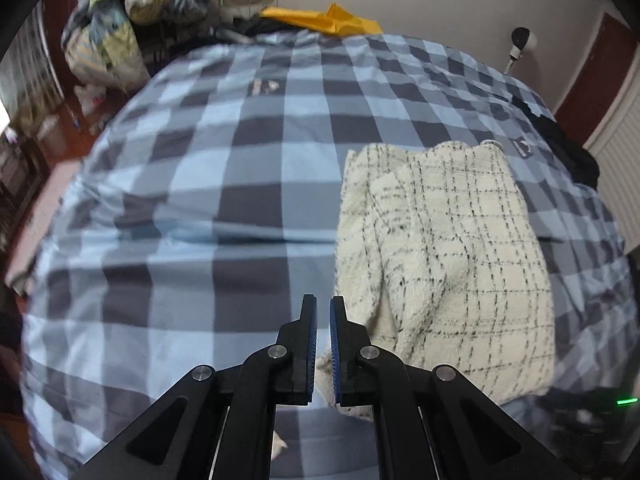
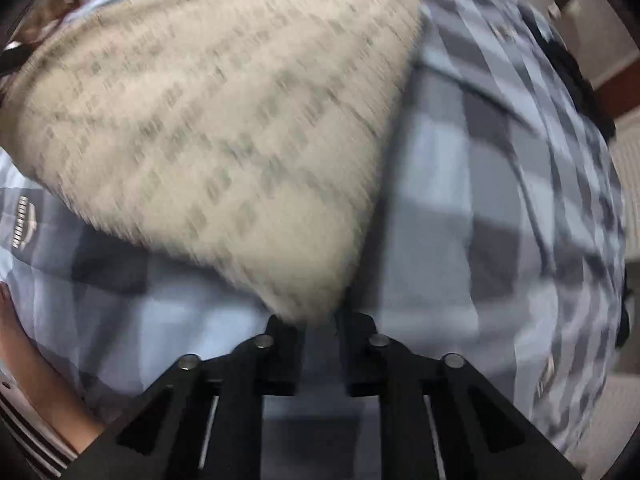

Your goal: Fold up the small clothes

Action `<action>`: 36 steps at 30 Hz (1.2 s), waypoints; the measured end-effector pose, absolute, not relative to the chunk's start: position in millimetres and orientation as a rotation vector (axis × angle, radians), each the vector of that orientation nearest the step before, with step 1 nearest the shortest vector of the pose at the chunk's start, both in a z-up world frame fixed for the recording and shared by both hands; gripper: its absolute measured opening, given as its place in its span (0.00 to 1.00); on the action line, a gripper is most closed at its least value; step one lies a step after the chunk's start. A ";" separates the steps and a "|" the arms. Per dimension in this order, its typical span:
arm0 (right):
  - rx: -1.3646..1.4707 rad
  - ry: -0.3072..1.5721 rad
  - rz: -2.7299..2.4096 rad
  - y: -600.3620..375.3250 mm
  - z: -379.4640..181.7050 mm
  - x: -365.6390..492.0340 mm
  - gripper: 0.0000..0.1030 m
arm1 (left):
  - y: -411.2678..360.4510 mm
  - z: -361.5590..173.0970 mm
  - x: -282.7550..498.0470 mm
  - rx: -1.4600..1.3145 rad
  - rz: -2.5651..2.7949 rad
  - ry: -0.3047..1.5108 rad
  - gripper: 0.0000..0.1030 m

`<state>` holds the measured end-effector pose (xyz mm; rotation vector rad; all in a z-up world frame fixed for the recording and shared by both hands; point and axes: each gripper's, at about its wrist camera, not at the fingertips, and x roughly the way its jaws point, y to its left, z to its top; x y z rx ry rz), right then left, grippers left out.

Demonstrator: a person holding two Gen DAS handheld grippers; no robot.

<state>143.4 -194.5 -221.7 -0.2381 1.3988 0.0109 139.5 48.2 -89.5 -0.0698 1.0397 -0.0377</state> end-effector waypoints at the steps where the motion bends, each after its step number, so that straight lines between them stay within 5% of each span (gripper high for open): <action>1: -0.200 1.378 0.037 -199.2 -209.1 139.1 0.10 | 44.0 -86.1 137.9 -0.047 -0.036 1.020 0.05; 3: -0.070 1.259 0.116 -212.6 -171.8 130.0 0.15 | 30.7 -78.3 136.2 -0.006 -0.066 0.977 0.05; 5: 0.028 1.120 0.129 -226.9 -140.7 128.2 0.48 | 17.4 -74.4 138.0 -0.019 -0.147 0.952 0.05; 6: 0.040 1.079 0.128 -226.7 -134.5 130.8 0.75 | 9.6 -74.6 140.6 -0.036 -0.199 0.947 0.05; 7: 0.041 1.037 0.139 -225.2 -129.5 136.4 0.82 | -1.7 -79.3 146.4 -0.054 -0.273 0.957 0.05; 16: -0.137 1.110 0.229 -170.3 -175.4 199.1 0.82 | -3.6 -154.2 197.8 -0.218 -0.408 1.156 0.04; 27: 0.134 1.136 0.033 -272.7 -140.8 192.2 0.83 | 112.2 -110.1 193.5 -0.418 -0.046 1.166 0.05; 29: 0.198 1.140 0.049 -289.7 -133.9 186.0 0.83 | 105.8 -106.9 190.1 -0.470 -0.118 1.158 0.17; 30: 0.238 1.150 0.066 -296.9 -132.6 182.7 0.83 | 99.9 -106.9 191.0 -0.461 -0.134 1.155 0.46; 31: 0.280 1.167 0.077 -305.0 -133.7 181.4 0.83 | 91.5 -105.8 189.7 -0.423 -0.144 1.144 0.90; 32: 0.314 1.184 0.075 -311.1 -136.3 181.3 0.83 | 85.0 -103.7 190.7 -0.395 -0.152 1.127 1.00; 36: 0.424 1.229 0.089 -317.2 -151.2 191.0 0.83 | 55.7 -108.0 199.8 -0.280 -0.212 1.170 1.00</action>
